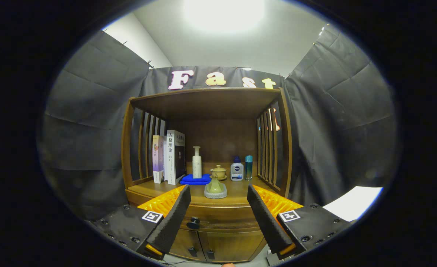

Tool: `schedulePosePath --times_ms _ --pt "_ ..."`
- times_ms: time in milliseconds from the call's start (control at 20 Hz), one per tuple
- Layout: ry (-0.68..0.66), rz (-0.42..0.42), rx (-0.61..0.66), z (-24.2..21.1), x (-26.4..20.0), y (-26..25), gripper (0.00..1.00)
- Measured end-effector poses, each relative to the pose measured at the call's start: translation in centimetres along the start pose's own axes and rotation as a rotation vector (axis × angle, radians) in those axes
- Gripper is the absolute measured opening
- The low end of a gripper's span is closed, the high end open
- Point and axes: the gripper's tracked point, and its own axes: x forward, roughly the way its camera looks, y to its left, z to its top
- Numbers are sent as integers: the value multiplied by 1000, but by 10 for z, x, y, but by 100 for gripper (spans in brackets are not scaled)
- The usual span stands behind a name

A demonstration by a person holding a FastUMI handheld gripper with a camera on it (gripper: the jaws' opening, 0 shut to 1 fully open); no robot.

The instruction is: Pull open the drawer, take out the items inside it, and place them on the countertop above the cabinet.

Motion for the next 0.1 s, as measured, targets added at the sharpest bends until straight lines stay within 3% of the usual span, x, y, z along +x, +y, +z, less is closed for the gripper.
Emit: schedulePosePath --times_ms 100 --pt "8 5 1 -2 0 1 98"
